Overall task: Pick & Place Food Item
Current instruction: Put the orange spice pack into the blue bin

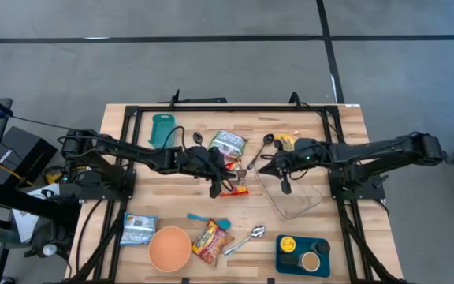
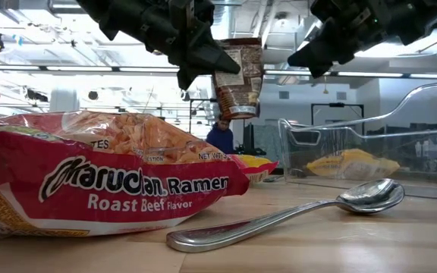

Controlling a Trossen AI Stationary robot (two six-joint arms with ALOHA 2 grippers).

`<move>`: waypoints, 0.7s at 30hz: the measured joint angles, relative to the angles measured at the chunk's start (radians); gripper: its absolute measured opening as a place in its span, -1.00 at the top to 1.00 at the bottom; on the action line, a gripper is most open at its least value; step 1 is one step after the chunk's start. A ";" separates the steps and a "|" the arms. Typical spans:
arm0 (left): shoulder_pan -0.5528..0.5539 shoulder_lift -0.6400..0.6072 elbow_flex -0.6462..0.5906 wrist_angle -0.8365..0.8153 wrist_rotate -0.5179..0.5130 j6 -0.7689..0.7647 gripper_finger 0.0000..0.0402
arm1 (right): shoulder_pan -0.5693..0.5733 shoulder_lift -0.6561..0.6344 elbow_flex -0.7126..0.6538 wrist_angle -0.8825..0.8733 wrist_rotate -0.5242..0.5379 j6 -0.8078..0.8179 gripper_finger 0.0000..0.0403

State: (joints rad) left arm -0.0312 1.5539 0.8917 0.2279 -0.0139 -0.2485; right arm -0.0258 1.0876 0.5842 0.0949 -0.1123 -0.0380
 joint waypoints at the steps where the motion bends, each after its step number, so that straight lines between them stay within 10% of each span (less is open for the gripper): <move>1: -0.001 0.000 0.000 0.000 0.000 0.000 0.99 | 0.000 0.005 0.000 0.006 0.000 0.011 0.95; 21: -0.001 0.092 0.050 0.075 0.001 0.005 0.99 | 0.000 0.014 0.000 0.084 -0.004 0.046 -0.02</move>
State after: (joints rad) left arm -0.0322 1.6457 0.9418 0.3032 -0.0129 -0.2437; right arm -0.0254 1.1011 0.5842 0.1792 -0.1159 0.0078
